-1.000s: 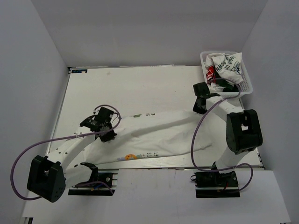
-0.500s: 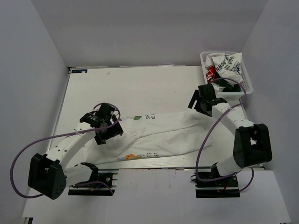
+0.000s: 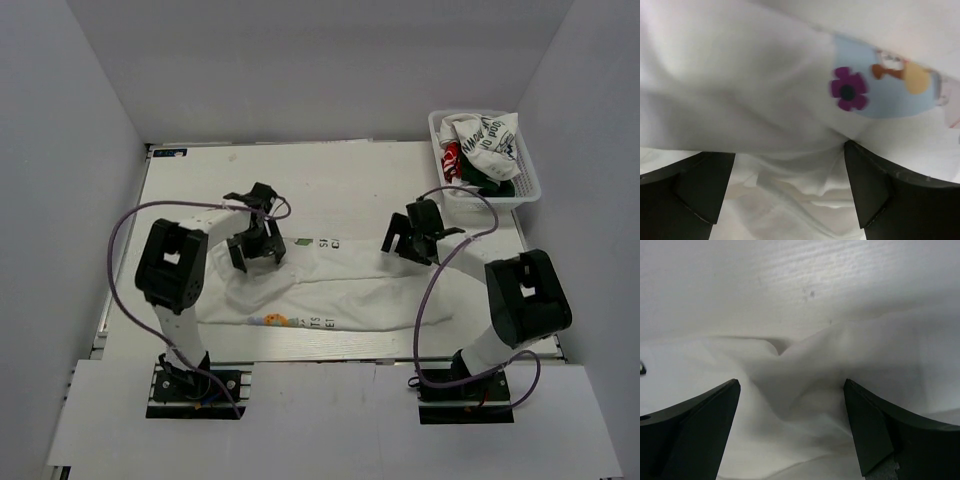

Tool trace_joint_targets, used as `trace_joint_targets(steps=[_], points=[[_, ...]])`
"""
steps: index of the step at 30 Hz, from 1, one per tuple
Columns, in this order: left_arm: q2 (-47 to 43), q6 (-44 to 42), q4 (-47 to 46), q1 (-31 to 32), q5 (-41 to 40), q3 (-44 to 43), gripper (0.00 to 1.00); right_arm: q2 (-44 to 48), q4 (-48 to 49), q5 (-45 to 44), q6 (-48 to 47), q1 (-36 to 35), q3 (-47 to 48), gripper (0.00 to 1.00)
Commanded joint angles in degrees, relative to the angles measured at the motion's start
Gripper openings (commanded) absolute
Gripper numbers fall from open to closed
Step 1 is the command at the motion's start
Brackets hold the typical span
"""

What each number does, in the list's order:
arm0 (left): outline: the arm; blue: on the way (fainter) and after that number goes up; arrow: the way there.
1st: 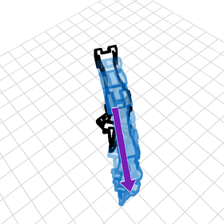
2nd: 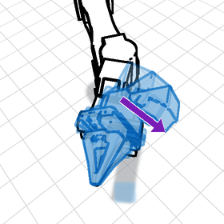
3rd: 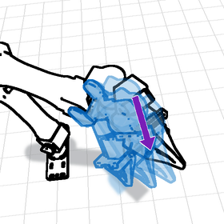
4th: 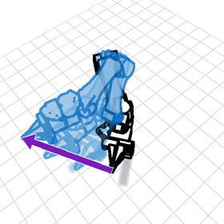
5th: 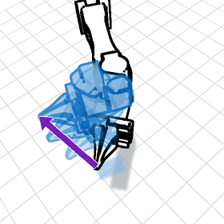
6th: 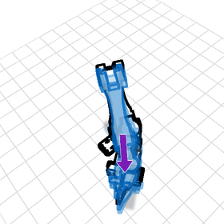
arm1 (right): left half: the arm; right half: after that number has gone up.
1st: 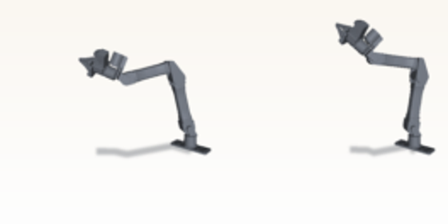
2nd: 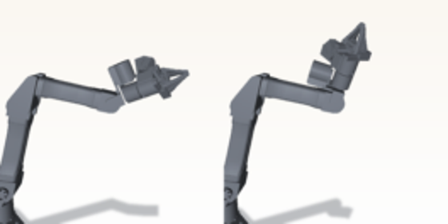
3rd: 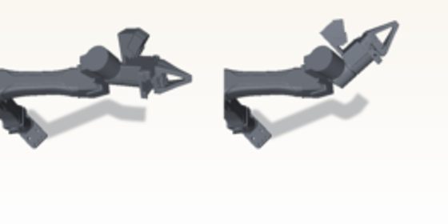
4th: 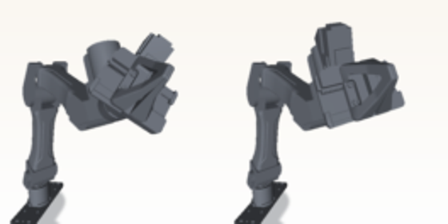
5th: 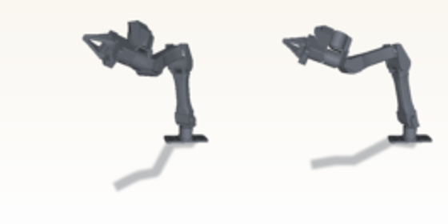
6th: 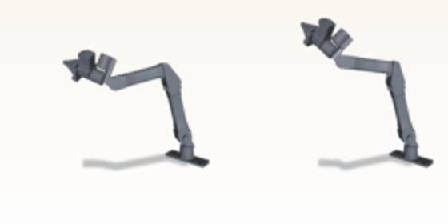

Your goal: Fold and stack the t-shirts

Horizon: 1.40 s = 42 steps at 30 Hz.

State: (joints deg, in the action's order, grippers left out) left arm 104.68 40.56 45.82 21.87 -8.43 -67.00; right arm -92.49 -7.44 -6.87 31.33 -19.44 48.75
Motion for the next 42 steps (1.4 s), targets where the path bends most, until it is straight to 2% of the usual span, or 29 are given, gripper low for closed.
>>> trace_joint_targets(steps=[1,2,4,5,6,7,8,10,11,12,13,16,18,21,24,27,29,31,32,34,35,36,37,38,39,40,42], points=[[13.7,-5.0,-10.1,-0.9,-3.9,-9.2,1.0,2.1,-4.1,2.7,4.4,-4.5,-7.3,0.9],[17.1,-5.8,-8.9,-0.9,-3.9,-17.4,1.0,2.8,-4.4,3.4,4.7,-5.7,-9.1,0.9],[23.7,-8.0,-8.9,-1.5,-3.9,-26.7,1.0,5.5,-6.2,3.5,5.7,-9.6,-11.0,0.9],[30.2,-11.0,-8.3,-1.5,-3.3,-37.6,1.0,6.1,-7.7,3.9,5.7,-12.3,-11.7,0.9],[33.7,-12.9,-9.3,-1.5,-2.7,-43.2,1.0,6.6,-9.5,4.2,5.7,-13.6,-11.8,0.9],[37.2,-14.6,-9.3,-0.9,1.2,-56.4,1.0,8.4,-10.5,4.6,5.6,-16.8,-11.9,0.9],[44.4,-16.6,-9.3,-0.9,3.5,-62.8,1.0,8.9,-12.6,5.0,6.2,-20.3,-11.6,0.9],[49.7,-17.2,-14.4,-0.3,9.7,-74.3,1.0,10.5,-15.2,5.8,5.6,-24.9,-11.3,0.9],[51.0,-16.3,-18.7,-0.3,12.0,-74.3,1.0,11.0,-16.9,6.3,4.8,-28.4,-11.3,0.9],[51.6,-14.8,-27.0,-0.3,15.4,-72.1,1.0,12.4,-17.7,6.3,4.4,-29.5,-11.1,0.9],[51.6,-13.8,-31.1,-0.3,17.1,-70.8,1.0,12.9,-18.3,8.2,4.4,-30.0,-11.1,0.9],[55.1,-10.2,-38.3,-0.3,17.9,-72.5,1.0,16.9,-17.6,10.6,3.6,-34.5,-11.5,0.9],[57.6,-8.5,-39.7,-0.3,17.9,-75.3,1.0,17.9,-15.4,10.9,1.3,-38.1,-11.8,0.9],[58.4,-6.1,-42.2,-0.9,18.5,-73.2,1.0,18.6,-13.3,10.3,0.4,-41.0,-11.8,0.9],[55.8,-6.1,-43.6,-0.9,16.7,-72.7,1.0,21.3,-11.4,9.0,-2.5,-42.5,-10.5,0.9],[53.4,-6.7,-43.6,-0.9,20.4,-74.5,1.0,24.2,-9.6,7.1,-5.4,-42.7,-9.0,0.9],[47.3,-6.7,-41.4,-0.9,22.7,-75.1,1.0,27.9,-8.3,1.8,-5.2,-42.4,-8.3,0.9],[40.7,-8.8,-37.9,-0.9,23.4,-71.0,1.0,29.7,-8.9,-2.8,-3.0,-41.8,-8.2,0.9],[32.7,-10.8,-33.0,0.0,23.5,-69.0,1.0,30.6,-10.6,-7.9,0.8,-41.6,-8.3,0.9],[23.3,-13.5,-27.0,1.9,18.6,-60.0,1.0,30.9,-13.3,-12.2,7.2,-40.1,-8.3,0.9],[18.4,-14.2,-26.0,2.5,18.6,-55.1,1.0,30.1,-17.9,-16.3,8.6,-39.2,-7.7,0.9],[8.8,-14.2,-22.8,2.5,18.6,-45.2,1.0,29.1,-19.3,-16.7,9.4,-38.6,-7.4,0.9],[4.1,-13.2,-20.7,4.0,17.4,-40.3,1.0,28.7,-20.3,-16.9,11.4,-36.6,-8.0,0.9],[-0.6,-10.1,-17.7,4.6,14.7,-29.5,1.0,28.6,-22.0,-15.6,11.7,-35.8,-8.5,0.9],[-5.1,-9.4,-18.2,5.3,14.7,-23.5,1.0,28.8,-21.9,-14.8,12.3,-35.1,-9.1,0.9],[-13.9,-6.5,-17.4,7.1,14.7,-12.7,1.0,29.4,-20.4,-10.8,12.7,-32.8,-10.4,0.9],[-21.6,-3.6,-18.2,8.8,16.0,-2.7,1.0,29.5,-19.7,-7.4,12.5,-30.6,-11.8,0.9]])
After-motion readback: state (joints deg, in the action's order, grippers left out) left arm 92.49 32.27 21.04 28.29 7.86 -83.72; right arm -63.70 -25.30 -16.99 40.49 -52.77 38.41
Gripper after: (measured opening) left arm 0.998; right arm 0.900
